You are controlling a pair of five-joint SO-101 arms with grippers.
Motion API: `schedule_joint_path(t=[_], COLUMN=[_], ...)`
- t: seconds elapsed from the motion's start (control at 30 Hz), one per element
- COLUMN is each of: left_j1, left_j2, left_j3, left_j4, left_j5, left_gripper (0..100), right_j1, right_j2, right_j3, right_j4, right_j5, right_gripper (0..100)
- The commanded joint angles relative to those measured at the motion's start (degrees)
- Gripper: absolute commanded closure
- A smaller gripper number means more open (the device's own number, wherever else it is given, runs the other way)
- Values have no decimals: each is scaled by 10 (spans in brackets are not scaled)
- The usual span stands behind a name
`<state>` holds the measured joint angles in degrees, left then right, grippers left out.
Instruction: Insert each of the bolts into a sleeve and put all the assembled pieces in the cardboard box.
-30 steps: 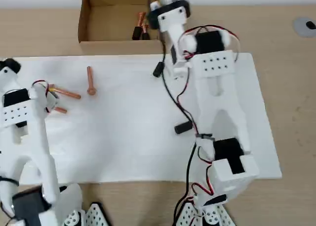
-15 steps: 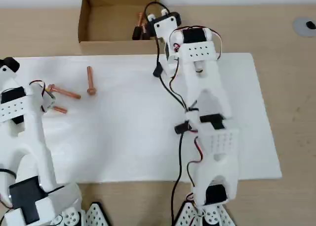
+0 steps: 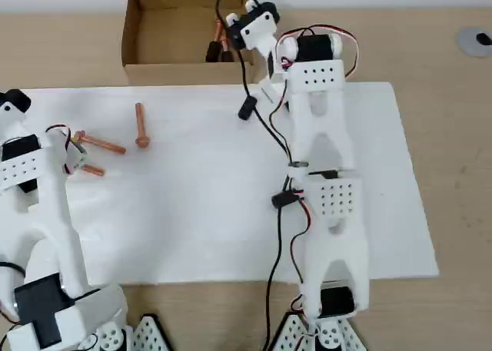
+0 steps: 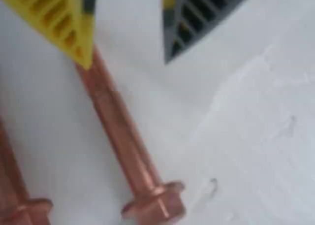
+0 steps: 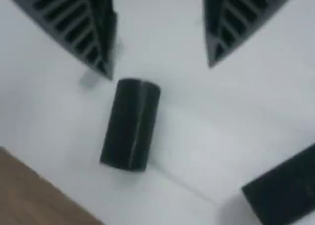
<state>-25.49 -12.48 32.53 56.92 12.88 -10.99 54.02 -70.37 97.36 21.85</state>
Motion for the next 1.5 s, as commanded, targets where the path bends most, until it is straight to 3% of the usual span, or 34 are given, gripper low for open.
schedule_joint_path(t=[0.0,0.43,1.0,1.47], left_j1=[-4,-4,-4,-4], left_j2=[-2,-2,-2,-1], left_j3=[-22,12,15,15], left_j4=[-6,-48,-55,-55], left_j5=[-6,-7,-7,-7], left_gripper=[888,888,888,888], right_j1=[15,70,24,17], right_j2=[15,86,87,151], right_j3=[-30,-33,-85,-70], right_j4=[-7,-47,-63,-121], right_j5=[10,8,30,-15], right_gripper=[836,836,836,835])
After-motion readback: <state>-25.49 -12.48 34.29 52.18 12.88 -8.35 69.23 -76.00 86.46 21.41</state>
